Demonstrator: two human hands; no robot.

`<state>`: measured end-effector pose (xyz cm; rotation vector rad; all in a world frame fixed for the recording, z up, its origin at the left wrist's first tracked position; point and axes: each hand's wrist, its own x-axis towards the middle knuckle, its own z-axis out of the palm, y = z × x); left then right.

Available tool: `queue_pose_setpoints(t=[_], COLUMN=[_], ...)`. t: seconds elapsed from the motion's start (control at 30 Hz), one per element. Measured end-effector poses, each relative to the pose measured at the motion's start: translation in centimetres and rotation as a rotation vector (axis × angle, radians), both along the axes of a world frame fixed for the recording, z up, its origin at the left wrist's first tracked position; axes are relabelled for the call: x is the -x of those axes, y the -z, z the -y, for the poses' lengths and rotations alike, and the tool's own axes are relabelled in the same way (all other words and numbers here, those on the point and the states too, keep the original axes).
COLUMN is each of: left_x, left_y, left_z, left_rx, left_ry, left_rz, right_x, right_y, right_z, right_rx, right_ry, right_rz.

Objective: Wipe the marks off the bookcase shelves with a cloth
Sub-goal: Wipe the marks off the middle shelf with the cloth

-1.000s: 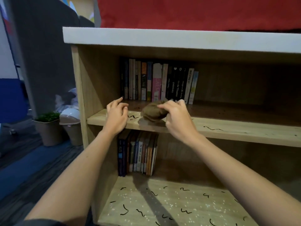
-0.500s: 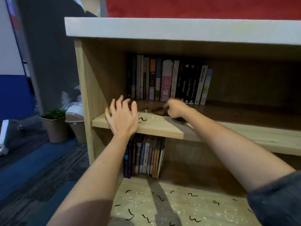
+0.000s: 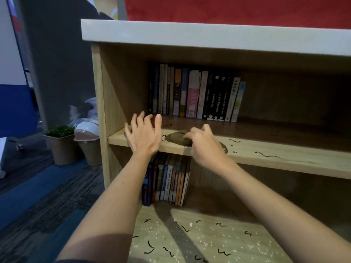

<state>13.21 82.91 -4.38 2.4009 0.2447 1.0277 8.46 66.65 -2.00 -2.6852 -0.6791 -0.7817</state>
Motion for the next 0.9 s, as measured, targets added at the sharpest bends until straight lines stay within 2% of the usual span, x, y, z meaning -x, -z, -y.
queue_pose_setpoints(t=[0.1, 0.2, 0.27, 0.33, 0.4, 0.47, 0.53, 0.67, 0.8, 0.9], left_x=[0.1, 0.1, 0.3, 0.5, 0.7, 0.9, 1.0, 1.1, 1.2, 1.1], left_y=[-0.1, -0.3, -0.5, -0.7, -1.0, -1.2, -1.4, -1.3, -1.4, -1.4], left_z=[0.0, -0.2, -0.2, -0.3, -0.4, -0.6, -0.6, -0.5, -0.6, -0.5], left_rx=[-0.004, -0.018, -0.033, -0.038, -0.051, -0.078, -0.092, -0.099, -0.107, -0.119], left_ry=[0.003, 0.012, 0.037, 0.079, 0.109, 0.122, 0.127, 0.121, 0.129, 0.119], left_rz=[-0.027, -0.074, -0.120, -0.184, -0.239, -0.283, -0.309, -0.331, -0.345, -0.354], right_x=[2.8, 2.0, 2.2, 3.4, 4.5, 4.0, 3.6, 5.3, 3.7, 4.7], right_y=[0.1, -0.3, 0.7, 1.9, 1.4, 0.7, 1.2, 3.5, 3.2, 4.8], right_z=[0.6, 1.8, 1.4, 1.1, 1.4, 2.0, 2.0, 0.8, 1.1, 0.3], right_rx=[-0.076, -0.151, -0.071, 0.004, -0.058, -0.130, -0.099, -0.033, -0.138, -0.018], right_ry=[-0.105, 0.032, 0.094, 0.025, -0.042, 0.002, 0.075, -0.106, -0.026, -0.123], right_rz=[0.005, 0.089, 0.120, 0.127, 0.101, 0.149, 0.210, 0.186, 0.305, 0.277])
